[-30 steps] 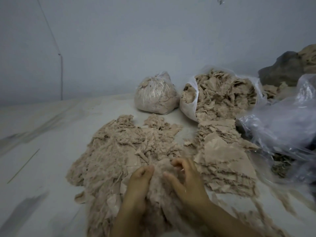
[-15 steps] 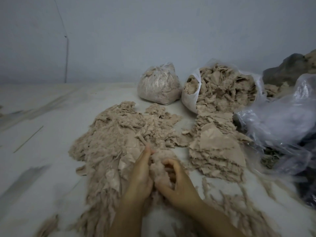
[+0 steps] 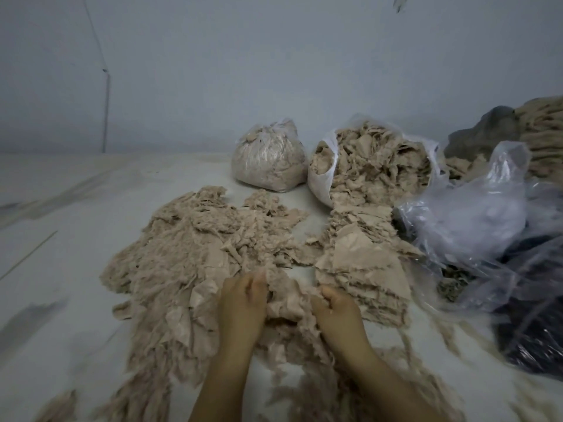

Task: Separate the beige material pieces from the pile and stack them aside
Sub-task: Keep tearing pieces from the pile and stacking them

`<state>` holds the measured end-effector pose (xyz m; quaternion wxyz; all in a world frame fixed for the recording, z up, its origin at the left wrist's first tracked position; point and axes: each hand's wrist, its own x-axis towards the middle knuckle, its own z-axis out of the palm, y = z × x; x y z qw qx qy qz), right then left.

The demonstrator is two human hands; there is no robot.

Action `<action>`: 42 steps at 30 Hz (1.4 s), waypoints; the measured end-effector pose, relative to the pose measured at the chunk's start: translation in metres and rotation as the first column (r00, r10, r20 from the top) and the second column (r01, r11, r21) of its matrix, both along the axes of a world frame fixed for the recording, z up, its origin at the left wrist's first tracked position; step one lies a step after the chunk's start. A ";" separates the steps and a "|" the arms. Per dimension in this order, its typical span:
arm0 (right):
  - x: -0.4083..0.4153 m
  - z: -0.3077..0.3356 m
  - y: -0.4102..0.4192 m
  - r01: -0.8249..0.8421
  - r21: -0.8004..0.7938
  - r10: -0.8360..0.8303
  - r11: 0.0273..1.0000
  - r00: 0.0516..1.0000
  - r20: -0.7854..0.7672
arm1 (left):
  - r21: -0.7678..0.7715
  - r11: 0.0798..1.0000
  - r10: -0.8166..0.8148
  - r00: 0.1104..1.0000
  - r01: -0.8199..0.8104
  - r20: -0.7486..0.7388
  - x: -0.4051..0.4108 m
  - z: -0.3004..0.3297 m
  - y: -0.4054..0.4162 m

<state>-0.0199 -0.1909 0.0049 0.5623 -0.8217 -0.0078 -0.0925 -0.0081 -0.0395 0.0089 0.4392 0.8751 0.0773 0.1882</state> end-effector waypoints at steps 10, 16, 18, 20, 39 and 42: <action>0.002 -0.001 0.007 -0.043 -0.184 0.043 0.982 0.999 -0.004 | -0.280 0.939 -0.179 0.979 0.198 0.093 -0.002 -0.002 -0.029; 0.010 0.003 0.004 0.088 -0.166 -0.080 0.982 0.995 0.055 | -0.414 0.858 -0.362 0.930 0.304 -0.068 -0.008 -0.003 -0.034; 0.010 0.003 0.004 0.064 -0.207 -0.059 0.976 0.998 0.030 | -0.580 0.756 -0.423 0.903 0.305 -0.076 -0.008 -0.006 -0.039; 0.009 0.001 0.001 0.017 -0.212 -0.014 0.977 1.000 0.015 | -0.600 0.754 -0.390 0.917 0.267 -0.081 -0.005 -0.008 -0.035; 0.005 0.002 -0.011 0.241 0.335 -0.258 0.911 0.966 0.006 | -0.061 0.989 -0.134 0.990 0.137 0.052 0.019 -0.012 0.000; 0.006 0.009 -0.007 0.181 0.435 -0.212 0.882 0.977 0.022 | 0.151 0.960 -0.237 0.971 0.237 -0.015 0.020 -0.008 0.003</action>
